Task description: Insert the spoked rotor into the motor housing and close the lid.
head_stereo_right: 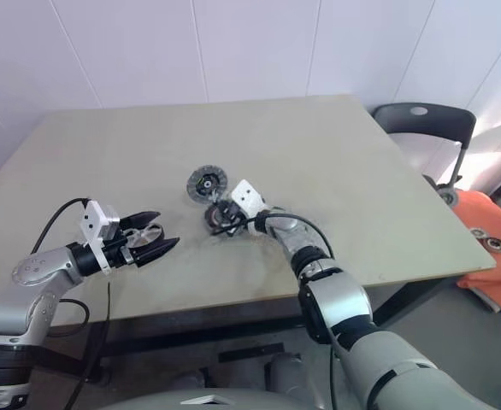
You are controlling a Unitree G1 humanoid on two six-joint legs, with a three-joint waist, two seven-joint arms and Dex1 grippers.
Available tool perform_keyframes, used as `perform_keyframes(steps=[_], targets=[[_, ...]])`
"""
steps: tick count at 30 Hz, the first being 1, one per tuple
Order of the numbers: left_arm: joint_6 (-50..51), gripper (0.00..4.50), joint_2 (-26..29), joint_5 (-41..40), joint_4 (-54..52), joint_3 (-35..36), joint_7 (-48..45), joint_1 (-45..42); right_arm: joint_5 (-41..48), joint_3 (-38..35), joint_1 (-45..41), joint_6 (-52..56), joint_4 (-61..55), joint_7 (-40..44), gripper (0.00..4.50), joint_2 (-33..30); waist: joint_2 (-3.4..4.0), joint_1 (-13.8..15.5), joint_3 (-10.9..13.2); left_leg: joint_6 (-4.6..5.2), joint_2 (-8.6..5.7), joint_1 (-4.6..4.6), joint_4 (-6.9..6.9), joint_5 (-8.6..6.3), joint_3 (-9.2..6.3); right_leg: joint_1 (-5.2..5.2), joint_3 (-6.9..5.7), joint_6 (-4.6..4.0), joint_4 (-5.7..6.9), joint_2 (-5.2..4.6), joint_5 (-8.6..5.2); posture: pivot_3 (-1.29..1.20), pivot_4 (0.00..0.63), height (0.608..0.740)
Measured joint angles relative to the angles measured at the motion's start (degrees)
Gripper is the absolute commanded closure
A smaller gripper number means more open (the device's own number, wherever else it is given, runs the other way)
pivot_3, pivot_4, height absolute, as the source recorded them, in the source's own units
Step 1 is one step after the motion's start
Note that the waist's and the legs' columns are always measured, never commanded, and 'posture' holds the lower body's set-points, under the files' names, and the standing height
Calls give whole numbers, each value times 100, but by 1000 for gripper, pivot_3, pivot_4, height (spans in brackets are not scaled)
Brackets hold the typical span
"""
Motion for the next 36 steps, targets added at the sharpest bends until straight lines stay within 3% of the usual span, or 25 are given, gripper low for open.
perform_keyframes(steps=[15, 24, 36], targets=[[-70, 0, -19, 6, 50, 0, 94, -34, -337, 318, 3, -150, -111, -192, 4486, -40, -4, -3, -3, 0, 1, 8, 3, 0, -1, 9, 0, 0, 2, 1, 0, 0, 0, 740], [-119, 0, -56, 10, 56, -3, 139, -33, 210, -188, -223, 1274, -128, -128, 4486, 190, -5, 4, -22, 0, 0, 22, 12, 1, -1, 23, 1, -5, 9, -2, -2, 0, 0, 740], [-131, 0, -122, 53, 62, -13, 153, -33, 222, -159, -222, 1484, -184, -224, 4486, 192, -14, 12, -47, 0, -2, 38, 17, 1, -3, 46, 0, -19, 0, -5, -10, 0, 0, 740]])
